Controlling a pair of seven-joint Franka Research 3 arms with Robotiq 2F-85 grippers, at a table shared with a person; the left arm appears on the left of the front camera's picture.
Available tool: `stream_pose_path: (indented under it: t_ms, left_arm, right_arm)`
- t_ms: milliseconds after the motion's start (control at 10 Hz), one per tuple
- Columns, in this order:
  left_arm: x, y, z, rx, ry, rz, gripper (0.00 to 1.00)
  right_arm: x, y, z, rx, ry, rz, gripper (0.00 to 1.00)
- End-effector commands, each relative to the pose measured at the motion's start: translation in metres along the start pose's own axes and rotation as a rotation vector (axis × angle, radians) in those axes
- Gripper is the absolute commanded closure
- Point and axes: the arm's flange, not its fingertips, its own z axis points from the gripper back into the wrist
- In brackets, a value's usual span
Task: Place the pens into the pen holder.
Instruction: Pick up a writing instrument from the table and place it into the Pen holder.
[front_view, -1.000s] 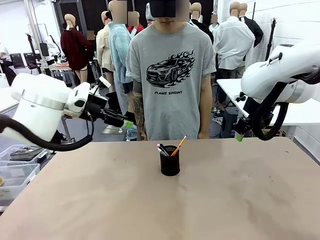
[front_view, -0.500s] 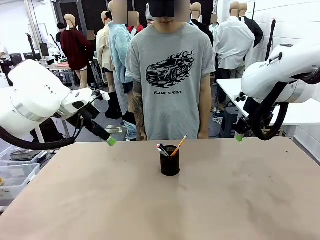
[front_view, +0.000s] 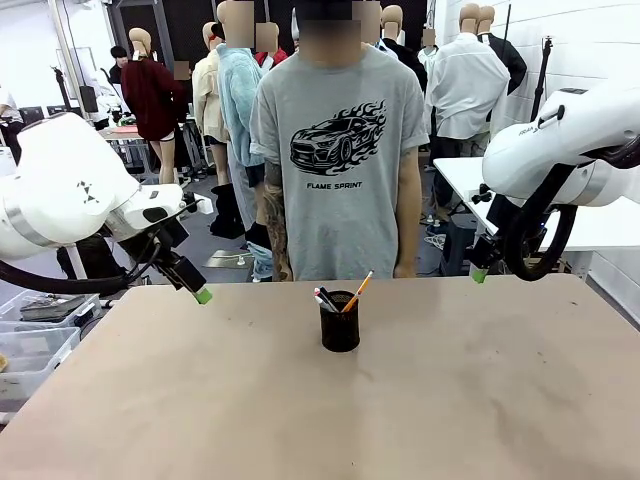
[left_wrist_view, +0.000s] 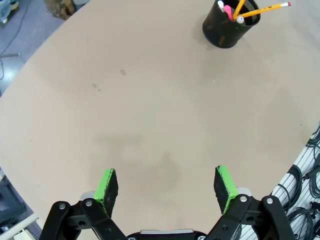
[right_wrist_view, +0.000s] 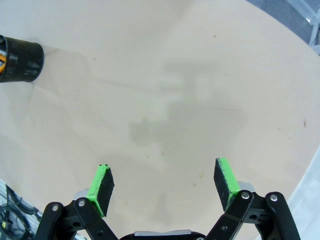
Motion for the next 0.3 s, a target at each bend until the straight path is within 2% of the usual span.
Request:
stream_pose_path:
  t_ms: [0,200]
  left_arm:
    - [0.0032,0.0035,-0.0032,-0.011,-0.019,-0.010,0.00]
    - [0.0032,0.0035,-0.0032,-0.011,-0.019,-0.010,0.00]
  right_arm:
    - [0.0008,-0.0006,-0.0013,-0.008,-0.009,0.003,0.00]
    - [0.0008,-0.0006,-0.0013,-0.008,-0.009,0.003,0.00]
